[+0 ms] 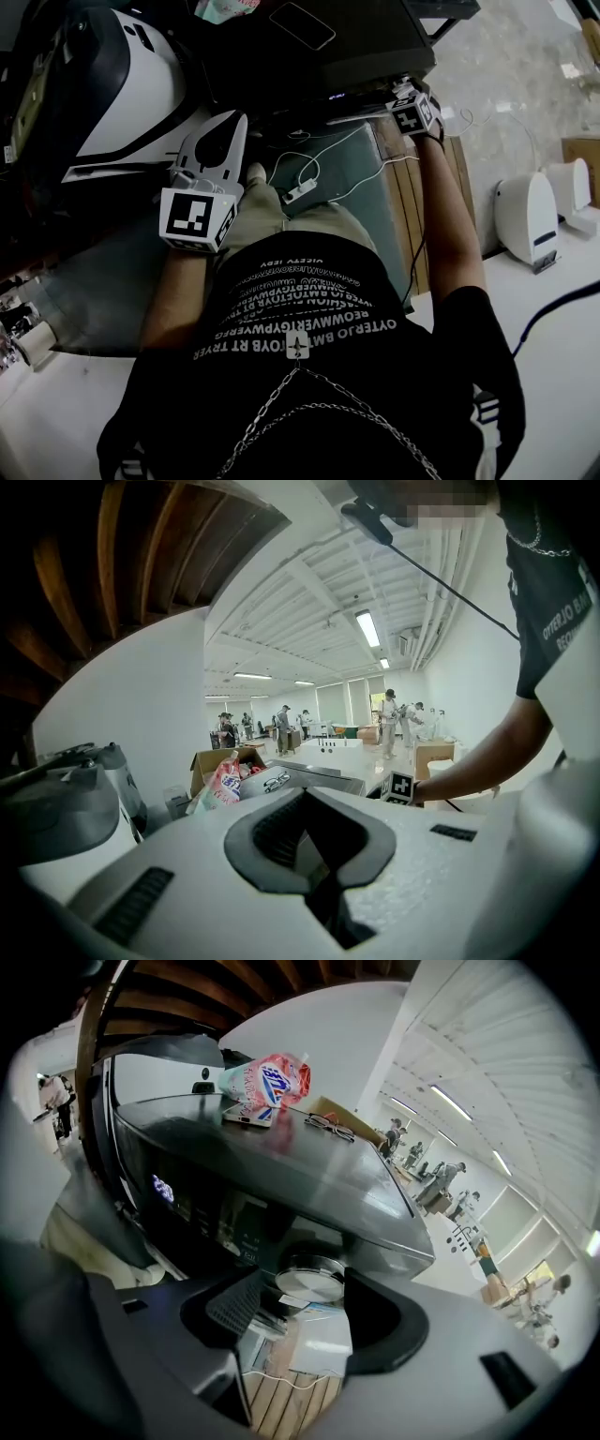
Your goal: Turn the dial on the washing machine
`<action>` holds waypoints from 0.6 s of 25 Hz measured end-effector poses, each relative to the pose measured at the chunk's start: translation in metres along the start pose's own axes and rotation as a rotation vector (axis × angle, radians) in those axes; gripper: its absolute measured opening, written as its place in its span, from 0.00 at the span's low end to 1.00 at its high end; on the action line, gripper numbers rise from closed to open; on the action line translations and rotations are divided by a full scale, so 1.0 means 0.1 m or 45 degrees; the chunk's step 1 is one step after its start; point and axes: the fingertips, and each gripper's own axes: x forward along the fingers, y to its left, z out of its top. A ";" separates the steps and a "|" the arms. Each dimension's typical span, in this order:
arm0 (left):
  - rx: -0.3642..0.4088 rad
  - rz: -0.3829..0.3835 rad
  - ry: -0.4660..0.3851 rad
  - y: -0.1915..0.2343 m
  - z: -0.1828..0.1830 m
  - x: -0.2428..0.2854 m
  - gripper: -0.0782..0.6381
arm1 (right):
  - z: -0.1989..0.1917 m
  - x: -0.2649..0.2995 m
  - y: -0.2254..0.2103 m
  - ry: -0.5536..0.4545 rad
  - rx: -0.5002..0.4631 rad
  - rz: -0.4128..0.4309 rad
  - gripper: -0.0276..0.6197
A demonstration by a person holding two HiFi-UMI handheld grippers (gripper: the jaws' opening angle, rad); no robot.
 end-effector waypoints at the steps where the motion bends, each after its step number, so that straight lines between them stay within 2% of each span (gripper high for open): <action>1: -0.001 0.002 0.002 0.00 0.00 -0.01 0.12 | 0.00 -0.01 0.00 -0.004 0.006 0.002 0.47; 6: -0.007 0.005 0.001 0.02 -0.02 -0.01 0.12 | 0.13 -0.13 0.08 -0.083 -0.014 -0.012 0.45; 10: -0.010 0.004 0.010 0.03 -0.04 -0.02 0.12 | 0.13 -0.08 0.26 -0.055 -0.083 0.014 0.46; 15: -0.006 0.001 0.006 0.01 -0.02 -0.02 0.12 | 0.08 -0.07 0.12 -0.030 -0.044 -0.029 0.44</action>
